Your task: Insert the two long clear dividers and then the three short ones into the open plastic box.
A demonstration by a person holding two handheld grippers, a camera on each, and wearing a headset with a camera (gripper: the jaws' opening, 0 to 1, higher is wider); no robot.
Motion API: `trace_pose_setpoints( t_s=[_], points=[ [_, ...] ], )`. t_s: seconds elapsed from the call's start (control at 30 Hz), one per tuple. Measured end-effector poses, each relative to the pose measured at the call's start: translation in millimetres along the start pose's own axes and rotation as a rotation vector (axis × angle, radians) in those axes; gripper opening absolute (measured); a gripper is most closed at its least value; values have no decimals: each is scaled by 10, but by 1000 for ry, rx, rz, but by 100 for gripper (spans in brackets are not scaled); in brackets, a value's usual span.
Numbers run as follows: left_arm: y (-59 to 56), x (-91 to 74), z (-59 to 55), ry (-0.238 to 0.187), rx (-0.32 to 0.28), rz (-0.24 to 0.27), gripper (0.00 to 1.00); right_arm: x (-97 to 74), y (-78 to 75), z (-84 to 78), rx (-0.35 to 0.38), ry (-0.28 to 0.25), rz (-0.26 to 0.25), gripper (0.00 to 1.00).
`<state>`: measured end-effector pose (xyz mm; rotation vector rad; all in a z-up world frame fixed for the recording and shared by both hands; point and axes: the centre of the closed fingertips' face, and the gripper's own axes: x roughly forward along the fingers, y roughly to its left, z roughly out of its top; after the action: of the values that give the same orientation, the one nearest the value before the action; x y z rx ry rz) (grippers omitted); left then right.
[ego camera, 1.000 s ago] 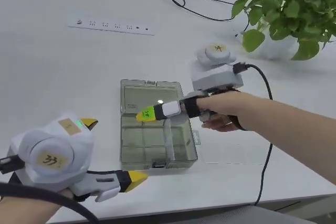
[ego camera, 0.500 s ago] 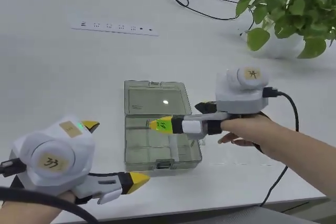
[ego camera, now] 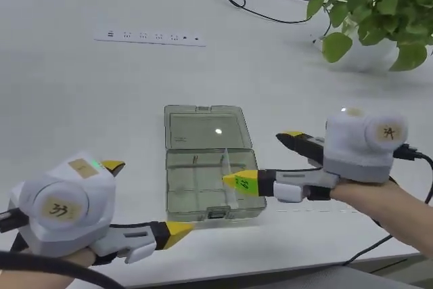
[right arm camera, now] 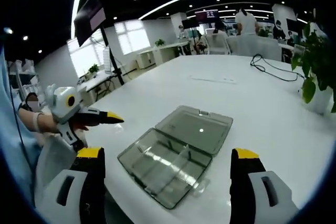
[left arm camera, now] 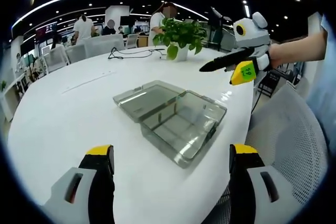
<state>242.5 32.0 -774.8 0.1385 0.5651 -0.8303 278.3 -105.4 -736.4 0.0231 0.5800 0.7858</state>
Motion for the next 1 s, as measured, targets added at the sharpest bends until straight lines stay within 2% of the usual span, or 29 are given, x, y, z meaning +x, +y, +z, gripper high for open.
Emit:
trace_pose_setpoints(
  t_s=[0.07,0.13,0.27,0.4,0.57,0.73,0.8,0.83,0.87,0.93,0.97,1.0],
  points=[
    [20,-5,-11,3,-6,3,93,-44,23,-36,-9,1,-3,100],
    [47,-8,-27,6,-14,7,92,-87,-41,-76,2,-2,-10,100],
    [114,-32,-41,7,-34,20,92,-187,-42,-182,5,-7,-13,100],
    [184,-47,-72,9,-68,33,92,-247,-55,-322,-17,24,-18,100],
    [278,-89,-131,28,-76,61,91,-310,-50,-414,-4,20,-22,100],
    [451,-150,-220,49,-88,111,91,-338,-34,-438,3,10,-24,100],
    [543,-184,-263,58,-112,142,90,-341,-24,-431,4,-3,-24,100],
    [581,-195,-297,69,-135,156,89,-342,-9,-426,5,-6,-22,100],
    [680,-210,-349,86,-150,178,88,-340,4,-419,9,-11,-19,100],
    [761,-240,-427,126,-149,204,88,-336,16,-426,5,-7,-16,100],
    [793,-247,-442,133,-144,213,88,-334,24,-422,0,-9,-14,100],
    [835,-277,-504,172,-142,232,86,-332,25,-425,-1,-6,-15,100]
  ],
)
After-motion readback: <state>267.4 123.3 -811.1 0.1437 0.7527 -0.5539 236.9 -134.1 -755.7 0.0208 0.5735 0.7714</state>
